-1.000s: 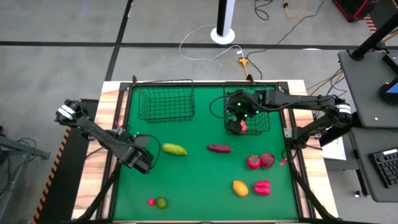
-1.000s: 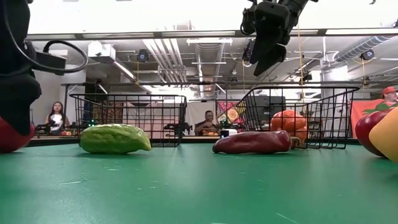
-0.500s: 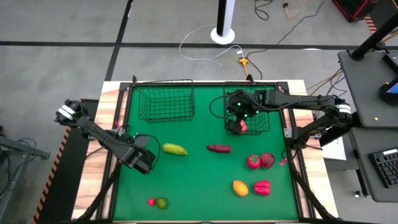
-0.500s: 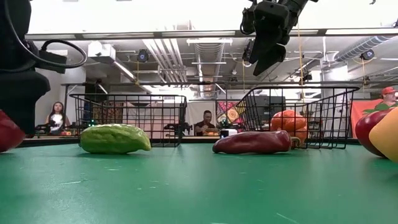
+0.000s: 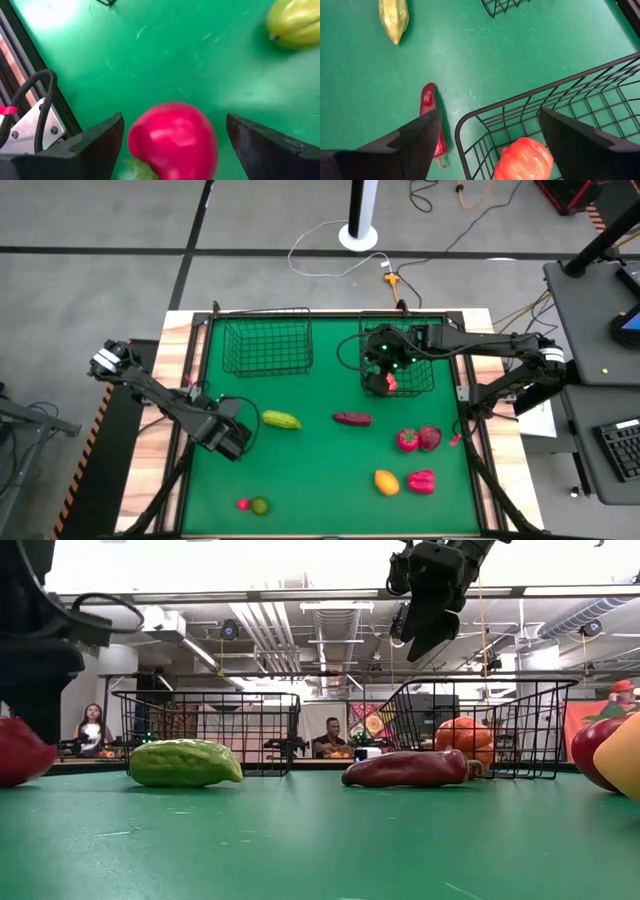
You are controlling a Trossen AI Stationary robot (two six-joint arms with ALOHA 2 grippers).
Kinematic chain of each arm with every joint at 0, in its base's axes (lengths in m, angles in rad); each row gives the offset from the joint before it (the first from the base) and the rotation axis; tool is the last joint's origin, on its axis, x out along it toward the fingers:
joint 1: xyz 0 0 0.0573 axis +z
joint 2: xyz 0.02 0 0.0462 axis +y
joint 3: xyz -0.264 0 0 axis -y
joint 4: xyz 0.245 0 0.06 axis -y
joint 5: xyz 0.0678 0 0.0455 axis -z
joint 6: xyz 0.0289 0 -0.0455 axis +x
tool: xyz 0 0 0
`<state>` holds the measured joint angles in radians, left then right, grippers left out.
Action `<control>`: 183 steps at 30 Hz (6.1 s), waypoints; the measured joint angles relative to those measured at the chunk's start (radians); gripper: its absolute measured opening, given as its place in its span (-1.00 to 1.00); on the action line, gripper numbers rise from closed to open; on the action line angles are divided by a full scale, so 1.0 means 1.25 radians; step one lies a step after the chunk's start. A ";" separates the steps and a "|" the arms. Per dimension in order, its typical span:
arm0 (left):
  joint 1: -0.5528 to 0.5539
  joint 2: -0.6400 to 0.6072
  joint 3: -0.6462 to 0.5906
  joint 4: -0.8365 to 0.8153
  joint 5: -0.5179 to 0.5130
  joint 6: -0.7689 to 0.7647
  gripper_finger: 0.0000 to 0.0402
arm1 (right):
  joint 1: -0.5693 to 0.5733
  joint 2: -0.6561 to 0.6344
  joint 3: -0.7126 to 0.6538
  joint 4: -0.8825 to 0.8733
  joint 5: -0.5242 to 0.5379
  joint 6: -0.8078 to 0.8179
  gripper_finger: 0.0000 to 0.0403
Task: Sort produce into baskets
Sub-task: Put the left red tomato into the left wire basket, then put the dark red chili pepper into the right wire basket
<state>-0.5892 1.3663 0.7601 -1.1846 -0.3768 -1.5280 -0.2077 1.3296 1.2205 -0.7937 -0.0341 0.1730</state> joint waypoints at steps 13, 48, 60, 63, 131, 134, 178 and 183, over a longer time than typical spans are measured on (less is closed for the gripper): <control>-0.015 0.000 0.032 0.016 0.022 0.071 0.64 | 0.000 0.003 0.000 -0.006 -0.001 0.002 0.61; -0.024 0.017 0.177 -0.019 0.023 0.048 0.64 | -0.002 0.003 -0.050 0.114 -0.063 -0.031 0.61; -0.012 0.037 0.161 -0.094 -0.044 0.079 0.64 | -0.002 0.003 -0.045 0.119 -0.070 -0.017 0.61; 0.000 0.036 0.129 -0.087 -0.040 0.076 0.64 | -0.002 0.003 -0.045 0.119 -0.095 -0.017 0.61; 0.114 0.028 0.429 -0.269 -0.259 0.363 0.44 | -0.002 0.003 -0.045 0.136 -0.099 -0.029 0.61; 0.225 0.011 0.487 -0.250 -0.312 0.542 0.44 | -0.002 0.003 -0.045 0.136 -0.099 -0.041 0.61; 1.070 0.250 0.282 0.355 0.190 1.399 0.71 | -0.028 0.003 -0.045 0.162 -0.098 0.009 0.61; 1.070 0.232 0.282 0.356 0.190 1.404 0.72 | -0.028 0.003 -0.046 0.167 -0.098 0.029 0.61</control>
<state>0.7486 1.6558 1.1122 -0.7391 -0.1390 0.2272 -0.2428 1.3331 1.1629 -0.5855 -0.1565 0.2093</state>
